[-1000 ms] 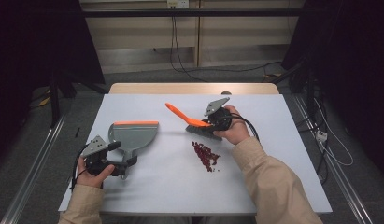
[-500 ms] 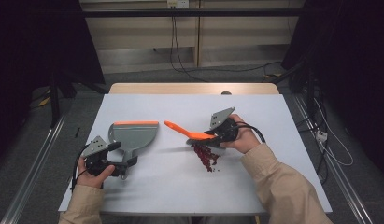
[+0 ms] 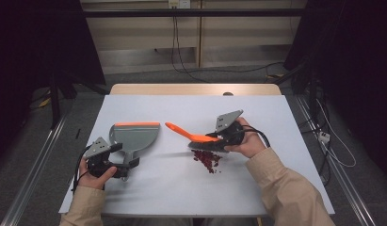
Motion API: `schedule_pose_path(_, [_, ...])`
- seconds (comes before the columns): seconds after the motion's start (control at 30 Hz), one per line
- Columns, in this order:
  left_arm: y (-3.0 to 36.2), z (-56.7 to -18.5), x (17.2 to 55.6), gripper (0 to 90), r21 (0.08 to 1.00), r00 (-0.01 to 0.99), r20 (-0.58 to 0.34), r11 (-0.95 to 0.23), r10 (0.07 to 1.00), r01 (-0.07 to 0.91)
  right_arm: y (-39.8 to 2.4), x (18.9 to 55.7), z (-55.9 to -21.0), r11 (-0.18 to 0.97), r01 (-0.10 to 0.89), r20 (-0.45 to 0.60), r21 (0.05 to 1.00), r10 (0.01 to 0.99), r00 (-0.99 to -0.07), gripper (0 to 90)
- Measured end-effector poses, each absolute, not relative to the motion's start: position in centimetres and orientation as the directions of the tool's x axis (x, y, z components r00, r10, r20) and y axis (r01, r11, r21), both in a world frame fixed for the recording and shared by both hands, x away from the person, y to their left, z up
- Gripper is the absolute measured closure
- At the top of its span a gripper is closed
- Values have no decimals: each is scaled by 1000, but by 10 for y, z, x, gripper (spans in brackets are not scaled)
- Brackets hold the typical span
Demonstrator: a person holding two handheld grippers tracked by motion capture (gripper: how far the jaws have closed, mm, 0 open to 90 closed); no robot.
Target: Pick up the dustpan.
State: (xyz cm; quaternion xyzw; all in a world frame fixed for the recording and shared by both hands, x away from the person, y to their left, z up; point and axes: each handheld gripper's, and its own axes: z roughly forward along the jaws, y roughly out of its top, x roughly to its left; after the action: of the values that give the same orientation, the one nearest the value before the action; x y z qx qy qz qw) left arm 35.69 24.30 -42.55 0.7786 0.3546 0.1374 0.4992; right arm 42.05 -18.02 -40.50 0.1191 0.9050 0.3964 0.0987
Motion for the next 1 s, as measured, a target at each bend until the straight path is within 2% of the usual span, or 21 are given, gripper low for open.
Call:
schedule_pose_path(0.13, [243, -426, 357, 50, 875, 711, -139, -251, 689, 415, -183, 418, -397, 619, 161, -57, 768, 317, -947, 713])
schedule_pose_path(0.33, [243, -426, 357, 50, 875, 711, -140, -250, 689, 415, -181, 398, -384, 578, 165, -5, 799, 281, -960, 713])
schedule_pose_path(0.6, [242, -426, 357, 49, 873, 712, -141, -253, 688, 417, -178, 372, -403, 560, 225, 136, 797, 196, -971, 713])
schedule_pose_path(0.8, [241, -426, 357, 49, 874, 713, -144, -250, 687, 417, -181, 380, -420, 554, 283, 201, 783, 204, -958, 714])
schedule_pose_path(1.0, [242, -426, 358, 50, 873, 712, -141, -253, 688, 417, -183, 393, -424, 541, 285, 198, 791, 214, -956, 713])
